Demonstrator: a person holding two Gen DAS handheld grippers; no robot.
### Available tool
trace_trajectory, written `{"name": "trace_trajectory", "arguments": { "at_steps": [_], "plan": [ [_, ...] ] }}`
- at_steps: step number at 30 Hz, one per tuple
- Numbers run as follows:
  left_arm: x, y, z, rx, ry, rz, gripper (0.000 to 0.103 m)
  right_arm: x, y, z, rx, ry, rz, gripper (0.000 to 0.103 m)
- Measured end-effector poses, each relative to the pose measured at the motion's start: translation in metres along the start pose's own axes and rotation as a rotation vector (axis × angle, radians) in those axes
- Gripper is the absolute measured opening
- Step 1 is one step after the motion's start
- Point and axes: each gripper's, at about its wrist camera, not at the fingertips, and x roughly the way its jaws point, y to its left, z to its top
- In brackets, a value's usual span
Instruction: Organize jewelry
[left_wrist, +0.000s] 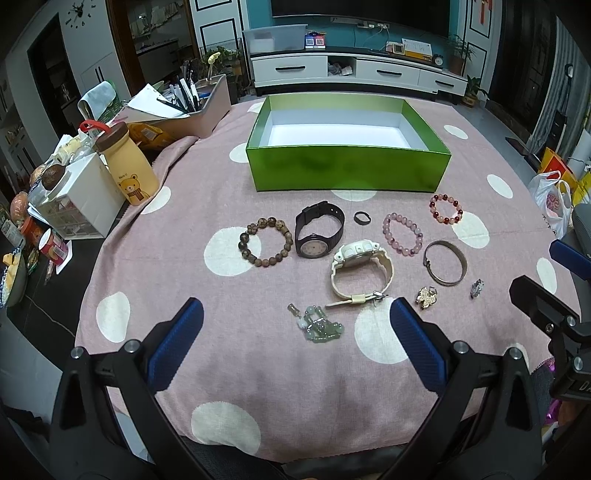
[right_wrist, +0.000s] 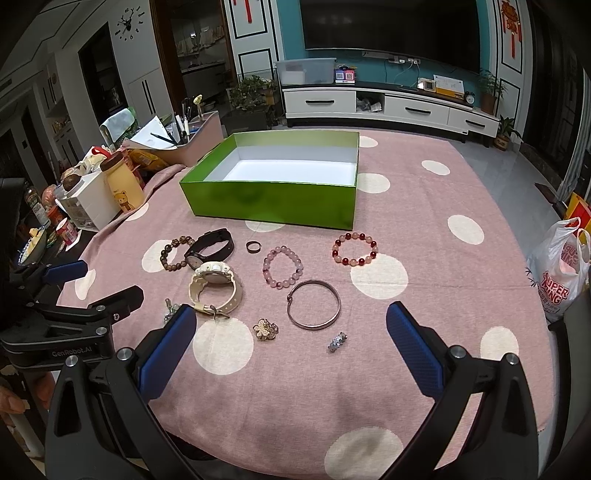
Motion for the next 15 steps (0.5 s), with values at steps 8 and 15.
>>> {"name": "trace_trajectory", "arguments": {
  "at_steps": [8,15],
  "plan": [
    [0.0008,-0.0009,-0.0011,0.000,0.000,-0.001,0.101,-0.0038,0.0037,0.0014,-0.003,-0.004,0.006,0.102],
    [0.0010,-0.0011,-0.0012,0.001,0.001,0.000,0.101,-0.0029,0.0033,0.0006,0.000,0.000,0.010,0.102]
  ]
}}
